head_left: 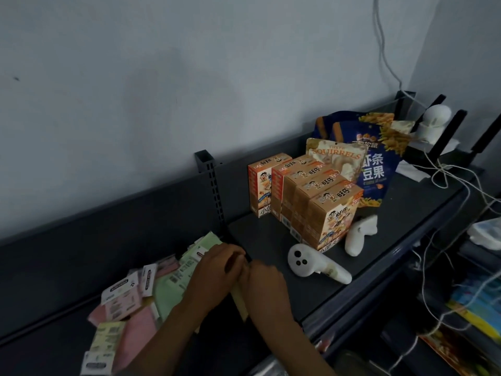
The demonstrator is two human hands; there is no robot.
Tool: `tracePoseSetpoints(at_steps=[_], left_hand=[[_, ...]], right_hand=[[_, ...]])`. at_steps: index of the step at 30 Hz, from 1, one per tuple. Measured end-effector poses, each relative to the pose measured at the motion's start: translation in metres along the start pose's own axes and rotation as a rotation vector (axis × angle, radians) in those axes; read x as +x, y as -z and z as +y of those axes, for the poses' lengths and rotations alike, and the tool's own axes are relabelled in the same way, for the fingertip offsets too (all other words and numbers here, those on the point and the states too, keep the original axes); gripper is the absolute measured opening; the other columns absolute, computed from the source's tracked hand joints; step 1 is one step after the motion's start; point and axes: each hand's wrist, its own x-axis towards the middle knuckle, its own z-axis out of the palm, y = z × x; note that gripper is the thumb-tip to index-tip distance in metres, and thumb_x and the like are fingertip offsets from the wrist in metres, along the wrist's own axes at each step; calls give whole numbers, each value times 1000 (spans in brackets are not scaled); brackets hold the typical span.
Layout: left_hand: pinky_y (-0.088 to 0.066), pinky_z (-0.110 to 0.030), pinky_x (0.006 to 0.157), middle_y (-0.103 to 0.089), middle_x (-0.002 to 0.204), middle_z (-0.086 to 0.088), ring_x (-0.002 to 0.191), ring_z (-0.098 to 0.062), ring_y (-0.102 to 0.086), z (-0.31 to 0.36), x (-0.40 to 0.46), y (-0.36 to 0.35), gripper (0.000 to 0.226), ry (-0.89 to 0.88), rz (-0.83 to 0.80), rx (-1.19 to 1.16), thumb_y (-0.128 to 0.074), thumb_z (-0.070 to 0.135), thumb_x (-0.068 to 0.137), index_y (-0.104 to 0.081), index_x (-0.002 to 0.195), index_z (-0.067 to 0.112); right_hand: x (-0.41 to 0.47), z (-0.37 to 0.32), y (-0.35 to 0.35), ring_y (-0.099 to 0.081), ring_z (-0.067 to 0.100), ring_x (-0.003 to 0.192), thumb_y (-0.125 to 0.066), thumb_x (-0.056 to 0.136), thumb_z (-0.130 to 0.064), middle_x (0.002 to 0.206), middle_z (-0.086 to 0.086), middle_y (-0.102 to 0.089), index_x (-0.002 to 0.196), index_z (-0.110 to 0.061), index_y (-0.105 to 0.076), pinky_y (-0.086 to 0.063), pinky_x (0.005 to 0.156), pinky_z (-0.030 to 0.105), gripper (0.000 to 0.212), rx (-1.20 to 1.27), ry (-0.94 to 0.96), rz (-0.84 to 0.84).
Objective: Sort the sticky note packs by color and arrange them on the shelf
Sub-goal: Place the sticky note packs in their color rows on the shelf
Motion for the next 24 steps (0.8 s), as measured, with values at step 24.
tracePoseSetpoints(at_steps=[24], left_hand=[[-60, -30, 77, -77, 106, -3, 97, -20, -74, 37, -18, 54, 55, 486, 6, -800, -75, 3, 85, -58, 131, 27]], right_hand=[[-1, 1, 27, -70, 13, 92, -69, 93, -35, 97, -4, -70, 116, -31, -65, -60, 81, 41, 23, 1150, -172, 15]])
